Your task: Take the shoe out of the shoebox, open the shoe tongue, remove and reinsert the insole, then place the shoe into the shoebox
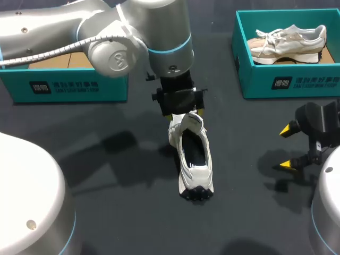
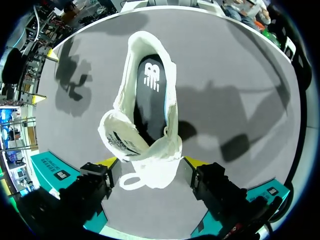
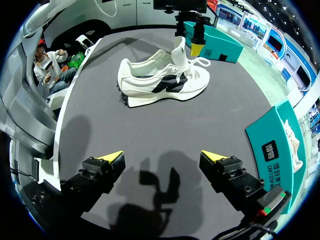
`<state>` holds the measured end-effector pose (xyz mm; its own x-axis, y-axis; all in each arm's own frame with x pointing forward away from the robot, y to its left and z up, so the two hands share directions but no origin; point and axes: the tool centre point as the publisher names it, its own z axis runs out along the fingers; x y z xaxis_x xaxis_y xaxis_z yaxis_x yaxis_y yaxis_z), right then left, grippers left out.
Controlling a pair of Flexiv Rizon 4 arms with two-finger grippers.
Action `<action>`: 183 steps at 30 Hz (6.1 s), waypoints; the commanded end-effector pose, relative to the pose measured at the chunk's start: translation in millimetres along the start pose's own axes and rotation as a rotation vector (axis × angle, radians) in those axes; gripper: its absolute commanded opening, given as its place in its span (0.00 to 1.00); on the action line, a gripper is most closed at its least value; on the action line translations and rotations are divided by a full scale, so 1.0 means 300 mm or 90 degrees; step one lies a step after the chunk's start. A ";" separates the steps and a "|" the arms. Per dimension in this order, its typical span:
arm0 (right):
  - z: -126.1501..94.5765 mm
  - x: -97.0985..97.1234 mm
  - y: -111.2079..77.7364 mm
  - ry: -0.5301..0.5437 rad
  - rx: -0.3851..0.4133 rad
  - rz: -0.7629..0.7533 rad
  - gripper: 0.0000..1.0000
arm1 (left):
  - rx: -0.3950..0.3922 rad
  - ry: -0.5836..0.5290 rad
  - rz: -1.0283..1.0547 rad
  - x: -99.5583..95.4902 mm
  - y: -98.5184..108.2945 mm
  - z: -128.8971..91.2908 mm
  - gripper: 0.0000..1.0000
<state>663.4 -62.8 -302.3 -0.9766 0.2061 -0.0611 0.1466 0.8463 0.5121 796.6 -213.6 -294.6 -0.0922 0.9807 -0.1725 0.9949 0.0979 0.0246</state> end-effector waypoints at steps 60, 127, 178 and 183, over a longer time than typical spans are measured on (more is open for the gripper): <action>-0.002 0.007 -0.001 -0.002 0.001 0.000 1.00 | 0.071 -0.040 -0.012 -0.098 -0.074 -0.057 0.29; -0.002 0.007 -0.001 -0.002 0.001 0.000 1.00 | 0.039 0.044 -0.239 -0.063 -0.333 -0.188 1.00; -0.002 0.007 -0.001 -0.002 0.001 0.000 1.00 | -0.100 -0.067 -0.957 -0.042 -0.553 -0.096 1.00; -0.002 0.007 -0.001 -0.002 0.001 0.000 1.00 | -0.086 -0.061 -0.978 -0.036 -0.579 -0.049 1.00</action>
<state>663.5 -62.8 -302.5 -0.9766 0.2060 -0.0611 0.1465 0.8463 0.5122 623.3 -241.2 -270.2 -0.9797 -0.0889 -0.1799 -0.0664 0.9896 -0.1276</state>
